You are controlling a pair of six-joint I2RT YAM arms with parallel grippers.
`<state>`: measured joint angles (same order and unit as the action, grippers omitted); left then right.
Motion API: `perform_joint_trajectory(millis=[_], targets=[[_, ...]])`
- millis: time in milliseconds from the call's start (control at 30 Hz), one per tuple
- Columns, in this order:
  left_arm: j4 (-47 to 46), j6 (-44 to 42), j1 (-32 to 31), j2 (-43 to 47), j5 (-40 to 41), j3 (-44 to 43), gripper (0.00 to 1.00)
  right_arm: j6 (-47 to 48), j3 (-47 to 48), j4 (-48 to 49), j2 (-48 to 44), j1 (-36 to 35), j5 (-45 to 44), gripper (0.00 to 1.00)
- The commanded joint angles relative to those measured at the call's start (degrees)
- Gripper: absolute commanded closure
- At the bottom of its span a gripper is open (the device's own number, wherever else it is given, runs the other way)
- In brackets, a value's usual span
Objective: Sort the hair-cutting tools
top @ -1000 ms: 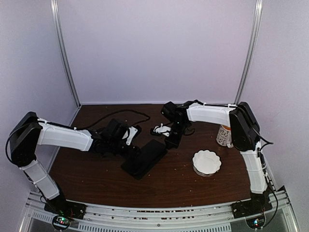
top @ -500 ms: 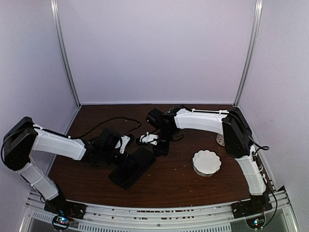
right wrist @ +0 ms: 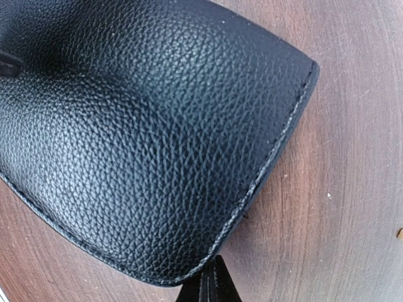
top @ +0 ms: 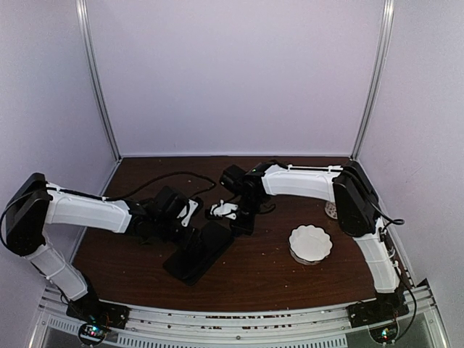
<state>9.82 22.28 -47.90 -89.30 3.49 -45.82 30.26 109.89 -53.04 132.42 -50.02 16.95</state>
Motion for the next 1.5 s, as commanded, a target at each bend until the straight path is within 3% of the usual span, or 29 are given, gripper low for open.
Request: perform_joint_trajectory(millis=[0, 200, 567, 767, 1300, 1467], targets=[[1.7, -3.9, 0.6, -3.3, -4.6, -3.7, 0.3, 0.4, -1.1, 0.9, -0.8, -1.2, 3.9, 1.0], [1.2, -1.8, 0.6, -9.9, -4.9, -4.8, 0.3, -0.3, -1.2, 0.6, -0.7, -0.6, 4.7, 1.0], [0.2, 4.7, 0.6, -16.8, -4.2, -3.1, 0.52, -1.7, -18.1, 3.5, -11.3, 0.3, 10.3, 1.0], [-2.3, 5.2, 0.6, -17.3, -5.0, -1.6, 0.56, -5.9, -21.3, 5.9, -12.1, -0.3, 14.7, 1.0], [-0.3, 8.1, -0.6, -5.3, -5.4, 2.1, 0.43, -8.0, 1.3, -0.7, -2.8, 9.0, 7.1, 1.0], [6.9, 5.1, -3.6, -1.1, -2.0, 0.2, 0.43, -8.0, 7.1, -3.2, 1.9, 9.0, 7.8, 1.0]])
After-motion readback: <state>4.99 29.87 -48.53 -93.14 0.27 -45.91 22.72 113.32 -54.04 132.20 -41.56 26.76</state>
